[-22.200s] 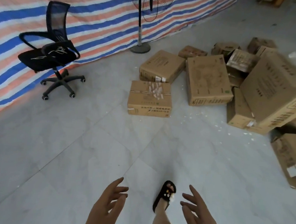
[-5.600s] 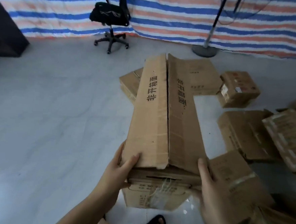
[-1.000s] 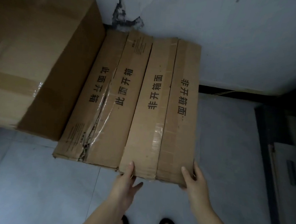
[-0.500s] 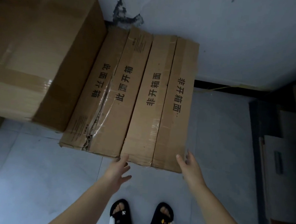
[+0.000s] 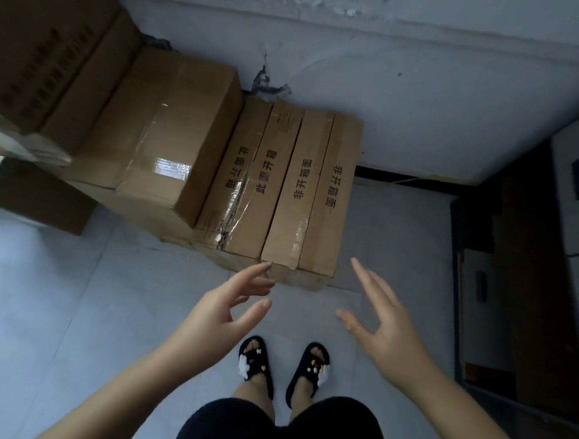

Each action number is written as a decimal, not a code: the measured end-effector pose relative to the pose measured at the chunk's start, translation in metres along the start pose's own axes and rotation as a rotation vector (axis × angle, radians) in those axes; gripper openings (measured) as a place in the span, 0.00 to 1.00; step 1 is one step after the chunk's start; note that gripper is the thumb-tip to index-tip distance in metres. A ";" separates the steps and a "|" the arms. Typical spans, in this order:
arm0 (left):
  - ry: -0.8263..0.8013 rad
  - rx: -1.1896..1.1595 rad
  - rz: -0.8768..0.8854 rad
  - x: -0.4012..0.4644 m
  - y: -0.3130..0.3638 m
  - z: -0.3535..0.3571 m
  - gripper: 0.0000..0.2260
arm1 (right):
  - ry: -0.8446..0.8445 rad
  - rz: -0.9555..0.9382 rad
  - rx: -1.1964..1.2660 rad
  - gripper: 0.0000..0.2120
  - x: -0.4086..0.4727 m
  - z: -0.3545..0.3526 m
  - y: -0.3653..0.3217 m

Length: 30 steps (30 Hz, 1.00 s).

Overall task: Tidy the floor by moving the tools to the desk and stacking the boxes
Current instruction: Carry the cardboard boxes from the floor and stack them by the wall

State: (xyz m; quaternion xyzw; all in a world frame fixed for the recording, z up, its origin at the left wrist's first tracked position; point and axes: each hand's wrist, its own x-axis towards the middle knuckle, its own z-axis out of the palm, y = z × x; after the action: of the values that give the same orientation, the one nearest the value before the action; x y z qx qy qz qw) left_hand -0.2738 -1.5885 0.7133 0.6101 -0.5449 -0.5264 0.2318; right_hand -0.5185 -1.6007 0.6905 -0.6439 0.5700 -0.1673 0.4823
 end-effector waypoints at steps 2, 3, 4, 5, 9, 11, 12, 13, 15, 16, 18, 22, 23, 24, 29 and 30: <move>0.051 0.023 0.052 -0.030 0.006 0.004 0.18 | 0.058 0.004 0.024 0.30 -0.032 0.003 -0.004; 0.085 0.022 0.068 -0.043 0.004 0.008 0.18 | 0.094 0.020 0.056 0.29 -0.047 0.007 -0.003; 0.115 0.018 0.080 -0.053 0.001 0.012 0.17 | 0.131 0.032 0.099 0.29 -0.061 0.012 -0.002; 0.139 0.014 0.091 -0.061 -0.003 0.017 0.18 | 0.176 0.037 0.138 0.30 -0.074 0.018 0.001; 0.134 -0.015 0.127 -0.068 -0.013 0.022 0.21 | 0.350 0.091 0.203 0.36 -0.107 0.035 0.006; 0.093 -0.025 0.156 -0.059 -0.014 0.016 0.21 | 0.449 0.124 0.260 0.36 -0.115 0.043 0.002; 0.065 -0.030 0.179 -0.054 -0.015 0.012 0.21 | 0.507 0.138 0.289 0.36 -0.117 0.048 -0.001; 0.028 -0.034 0.203 -0.048 -0.016 0.007 0.20 | 0.570 0.150 0.317 0.36 -0.119 0.054 -0.005; -0.068 -0.019 0.240 -0.035 -0.015 -0.003 0.19 | 0.699 0.174 0.373 0.36 -0.122 0.072 -0.015; -0.125 -0.002 0.260 -0.029 -0.015 -0.009 0.19 | 0.766 0.188 0.398 0.36 -0.123 0.083 -0.022; -0.253 0.042 0.305 -0.017 -0.016 -0.023 0.20 | 0.898 0.229 0.450 0.35 -0.127 0.113 -0.035; -0.490 0.074 0.368 -0.005 -0.025 -0.050 0.20 | 1.199 0.337 0.523 0.31 -0.140 0.189 -0.065; -0.551 0.089 0.382 -0.005 -0.028 -0.054 0.20 | 1.262 0.371 0.548 0.31 -0.145 0.208 -0.073; -0.616 0.104 0.393 -0.007 -0.030 -0.056 0.21 | 1.323 0.402 0.575 0.31 -0.151 0.227 -0.081; -0.955 0.150 0.512 -0.031 -0.031 -0.048 0.23 | 1.657 0.564 0.644 0.28 -0.188 0.310 -0.128; -1.014 0.165 0.545 -0.040 -0.032 -0.044 0.22 | 1.726 0.602 0.659 0.28 -0.195 0.325 -0.138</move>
State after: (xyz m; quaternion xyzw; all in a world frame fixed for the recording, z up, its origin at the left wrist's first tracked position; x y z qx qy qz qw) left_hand -0.2154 -1.5554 0.7163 0.1353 -0.7644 -0.6300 0.0207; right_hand -0.2478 -1.3023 0.7124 0.0405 0.7930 -0.6029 0.0770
